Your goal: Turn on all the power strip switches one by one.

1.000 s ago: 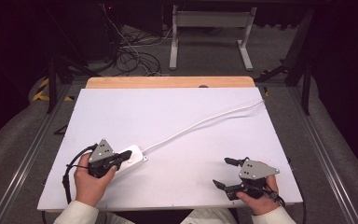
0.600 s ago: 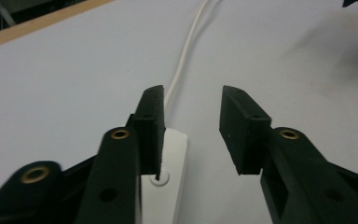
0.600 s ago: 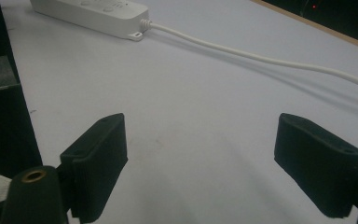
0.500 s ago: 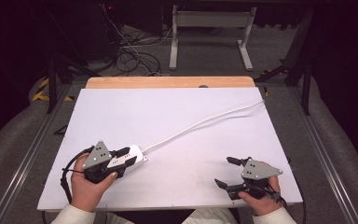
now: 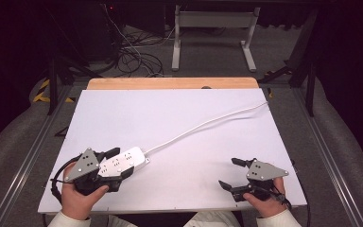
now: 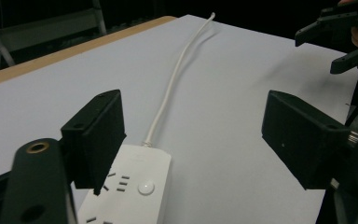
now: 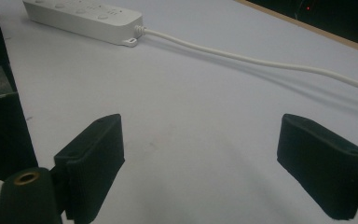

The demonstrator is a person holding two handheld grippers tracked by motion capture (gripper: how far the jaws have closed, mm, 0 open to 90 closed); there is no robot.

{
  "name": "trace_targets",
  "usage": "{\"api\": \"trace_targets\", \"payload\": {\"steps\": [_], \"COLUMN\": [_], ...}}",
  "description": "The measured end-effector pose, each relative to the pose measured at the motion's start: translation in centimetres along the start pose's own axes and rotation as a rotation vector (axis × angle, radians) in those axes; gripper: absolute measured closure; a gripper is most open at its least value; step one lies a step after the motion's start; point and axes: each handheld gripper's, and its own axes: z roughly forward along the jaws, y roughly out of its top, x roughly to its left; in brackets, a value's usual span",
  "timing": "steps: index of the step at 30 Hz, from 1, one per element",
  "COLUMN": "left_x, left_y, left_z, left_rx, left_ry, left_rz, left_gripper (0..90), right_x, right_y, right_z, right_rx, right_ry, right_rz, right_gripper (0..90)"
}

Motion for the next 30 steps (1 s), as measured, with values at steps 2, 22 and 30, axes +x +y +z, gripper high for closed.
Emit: {"api": "trace_targets", "payload": {"steps": [2,22,30], "left_x": [0.0,2.0,3.1], "left_y": [-0.4,-6.4,-7.0], "left_z": [-0.5,-3.9,-3.9], "left_rx": [-0.015,0.047,0.035], "left_ry": [0.005,0.104,0.096], "left_rz": [-0.006,-0.004,-0.121], "left_gripper": [18.6,14.6,16.5], "right_x": [-0.1,-0.7,-1.1], "right_y": [0.0,-0.5,-0.8], "right_z": [0.0,-0.3,-0.2], "right_rx": [-0.003,0.003,0.016], "right_ry": [-0.002,-0.016,-0.021], "right_rz": [0.004,0.04,0.071], "right_gripper": [14.9,10.6,10.6]}}
